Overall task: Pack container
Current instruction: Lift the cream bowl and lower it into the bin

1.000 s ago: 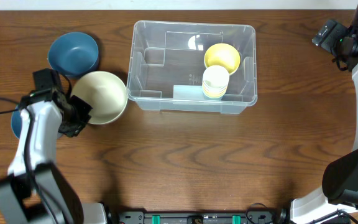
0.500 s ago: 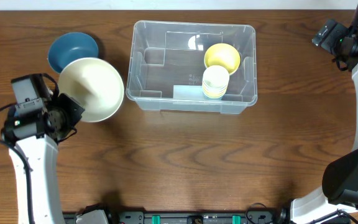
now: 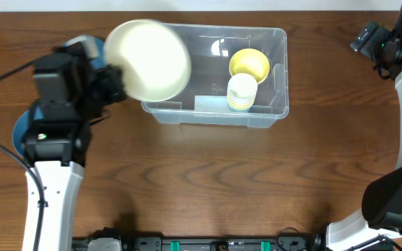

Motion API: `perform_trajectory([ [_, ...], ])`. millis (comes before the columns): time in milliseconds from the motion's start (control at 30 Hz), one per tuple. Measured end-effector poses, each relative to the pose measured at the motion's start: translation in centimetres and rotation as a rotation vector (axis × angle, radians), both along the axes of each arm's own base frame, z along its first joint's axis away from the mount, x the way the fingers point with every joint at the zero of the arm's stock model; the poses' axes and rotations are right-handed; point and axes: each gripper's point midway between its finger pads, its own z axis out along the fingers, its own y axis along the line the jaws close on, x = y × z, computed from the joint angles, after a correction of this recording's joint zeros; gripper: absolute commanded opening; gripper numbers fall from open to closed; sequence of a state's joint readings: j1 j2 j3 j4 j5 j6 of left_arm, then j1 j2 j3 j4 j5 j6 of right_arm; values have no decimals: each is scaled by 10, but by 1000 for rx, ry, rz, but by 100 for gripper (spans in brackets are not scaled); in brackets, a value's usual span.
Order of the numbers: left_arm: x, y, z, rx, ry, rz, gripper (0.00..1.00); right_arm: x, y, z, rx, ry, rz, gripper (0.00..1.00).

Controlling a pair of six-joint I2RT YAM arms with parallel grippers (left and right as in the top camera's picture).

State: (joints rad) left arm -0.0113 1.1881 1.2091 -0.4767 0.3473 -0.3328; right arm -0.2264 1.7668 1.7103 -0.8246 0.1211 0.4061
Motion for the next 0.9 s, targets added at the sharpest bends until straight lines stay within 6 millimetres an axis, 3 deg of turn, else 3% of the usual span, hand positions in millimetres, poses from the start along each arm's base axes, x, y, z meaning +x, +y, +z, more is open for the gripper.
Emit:
perform_trajectory([
  [100, 8, -33, 16, 20, -77, -74, 6, 0, 0, 0, 0, 0, 0, 99],
  [200, 18, -58, 10, 54, -90, -102, 6, 0, 0, 0, 0, 0, 0, 99],
  [300, 35, -79, -10, 93, -74, -107, 6, 0, 0, 0, 0, 0, 0, 99],
  [433, 56, -101, -53, 126, -5, -104, 6, 0, 0, 0, 0, 0, 0, 99],
  [600, 81, -107, -92, 101, 55, -45, 6, 0, 0, 0, 0, 0, 0, 99],
  [900, 99, -102, -106, 26, 69, 70, 6, 0, 0, 0, 0, 0, 0, 99],
])
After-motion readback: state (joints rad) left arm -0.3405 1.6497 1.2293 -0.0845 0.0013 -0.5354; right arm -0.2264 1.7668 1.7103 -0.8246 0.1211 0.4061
